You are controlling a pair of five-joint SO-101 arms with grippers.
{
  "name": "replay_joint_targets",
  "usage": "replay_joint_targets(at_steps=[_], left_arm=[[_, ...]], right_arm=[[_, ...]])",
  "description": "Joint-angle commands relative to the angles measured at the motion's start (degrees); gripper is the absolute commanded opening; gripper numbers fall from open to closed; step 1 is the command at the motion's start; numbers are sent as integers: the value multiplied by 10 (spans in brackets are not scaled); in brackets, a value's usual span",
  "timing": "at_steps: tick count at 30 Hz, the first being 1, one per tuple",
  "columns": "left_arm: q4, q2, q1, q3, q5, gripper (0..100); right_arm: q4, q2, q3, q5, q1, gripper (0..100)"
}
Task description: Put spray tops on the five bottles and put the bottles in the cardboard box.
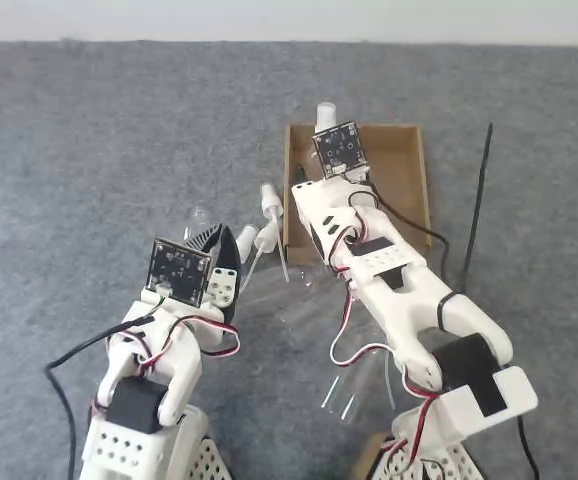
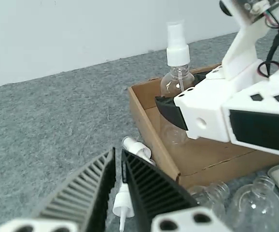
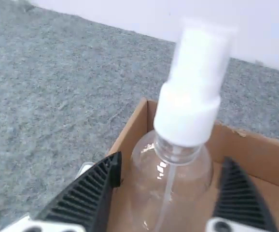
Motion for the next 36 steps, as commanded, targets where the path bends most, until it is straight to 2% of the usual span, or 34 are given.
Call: replay_joint_targets(at_steps=[1, 27, 36], left_arm=[[-14, -6, -4, -5, 3, 12], [-14, -5, -4, -4, 3, 12], [-14, -5, -4, -4, 3, 12]], right_arm=[[-22, -6, -21, -4, 7, 195], [-26, -3, -81, -7, 19, 190], [-26, 95, -155, -6, 20, 190]])
